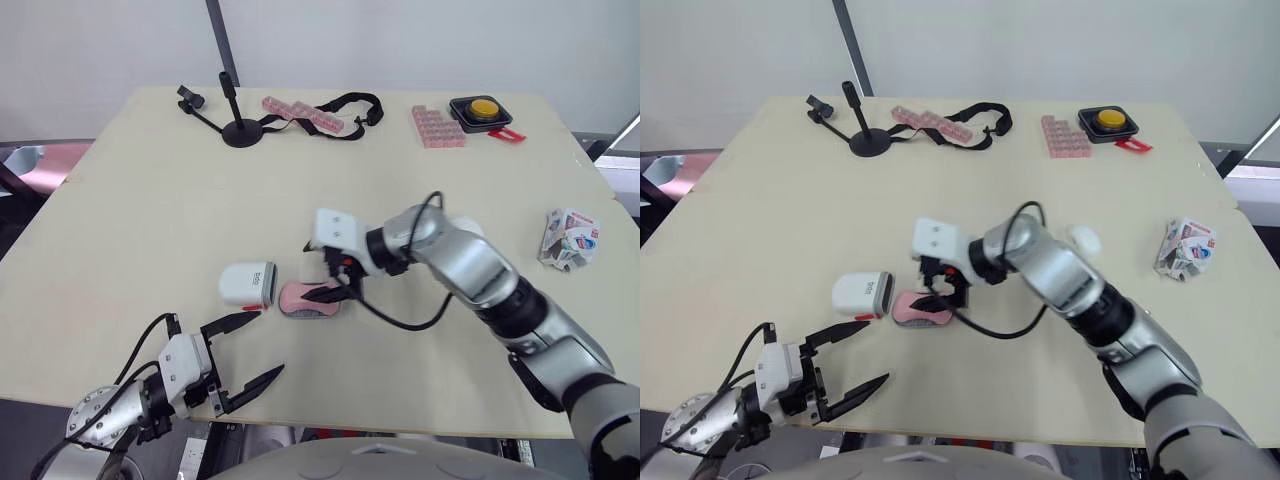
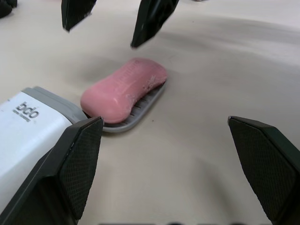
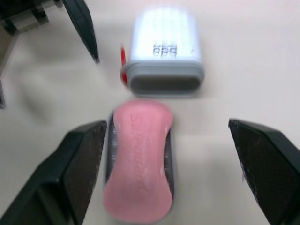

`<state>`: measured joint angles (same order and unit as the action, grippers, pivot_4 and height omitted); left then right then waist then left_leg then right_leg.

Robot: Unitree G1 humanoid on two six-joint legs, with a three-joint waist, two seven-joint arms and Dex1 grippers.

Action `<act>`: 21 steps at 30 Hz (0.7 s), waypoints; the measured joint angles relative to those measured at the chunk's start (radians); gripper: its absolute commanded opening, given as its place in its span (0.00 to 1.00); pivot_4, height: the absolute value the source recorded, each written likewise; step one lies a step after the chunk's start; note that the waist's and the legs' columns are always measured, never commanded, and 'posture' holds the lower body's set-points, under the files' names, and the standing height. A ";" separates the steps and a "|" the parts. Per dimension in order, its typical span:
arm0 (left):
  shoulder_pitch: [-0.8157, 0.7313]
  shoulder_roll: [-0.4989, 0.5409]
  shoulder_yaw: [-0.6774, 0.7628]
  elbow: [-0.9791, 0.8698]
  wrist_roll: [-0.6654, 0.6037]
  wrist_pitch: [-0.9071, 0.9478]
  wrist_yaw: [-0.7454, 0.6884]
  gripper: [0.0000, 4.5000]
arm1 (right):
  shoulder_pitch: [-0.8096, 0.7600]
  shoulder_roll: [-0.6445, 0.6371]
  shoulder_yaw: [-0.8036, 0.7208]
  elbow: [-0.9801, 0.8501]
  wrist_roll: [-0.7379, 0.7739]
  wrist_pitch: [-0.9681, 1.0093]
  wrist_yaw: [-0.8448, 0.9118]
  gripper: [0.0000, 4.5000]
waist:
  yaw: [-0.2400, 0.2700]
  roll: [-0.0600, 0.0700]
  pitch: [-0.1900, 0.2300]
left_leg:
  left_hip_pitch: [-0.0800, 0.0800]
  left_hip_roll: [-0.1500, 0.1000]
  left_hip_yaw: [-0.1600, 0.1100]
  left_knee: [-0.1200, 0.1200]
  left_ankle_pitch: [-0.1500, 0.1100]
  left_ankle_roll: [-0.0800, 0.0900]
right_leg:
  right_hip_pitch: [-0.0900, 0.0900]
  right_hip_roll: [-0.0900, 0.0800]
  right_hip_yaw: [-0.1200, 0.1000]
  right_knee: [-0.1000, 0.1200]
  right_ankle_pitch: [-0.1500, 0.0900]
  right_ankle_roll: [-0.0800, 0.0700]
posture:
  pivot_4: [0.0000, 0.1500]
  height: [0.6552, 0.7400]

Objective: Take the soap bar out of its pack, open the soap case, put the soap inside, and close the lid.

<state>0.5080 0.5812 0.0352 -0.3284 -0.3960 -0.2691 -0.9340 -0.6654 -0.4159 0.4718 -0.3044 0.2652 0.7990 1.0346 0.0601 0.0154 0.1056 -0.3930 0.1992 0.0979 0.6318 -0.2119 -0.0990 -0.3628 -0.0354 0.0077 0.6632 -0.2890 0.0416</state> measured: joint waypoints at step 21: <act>-0.084 0.047 0.053 0.014 -0.028 0.052 -0.068 1.00 | 0.478 -0.085 -0.400 0.327 0.212 -0.833 0.431 0.98 | -0.013 -0.003 -0.002 | 0.001 0.001 0.001 0.000 -0.001 0.003 | 0.001 0.001 0.000 -0.001 -0.001 -0.001 | 1.00 0.99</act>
<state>0.4241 0.6282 0.0884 -0.3144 -0.4244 -0.2175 -1.0017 -0.1876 -0.5012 0.0717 0.0225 0.4770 -0.0344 1.4659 0.0470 0.0120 0.1032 -0.3916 0.1999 0.0984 0.6317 -0.2131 -0.0955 -0.3614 -0.0347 0.0075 0.6625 -0.2895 0.0405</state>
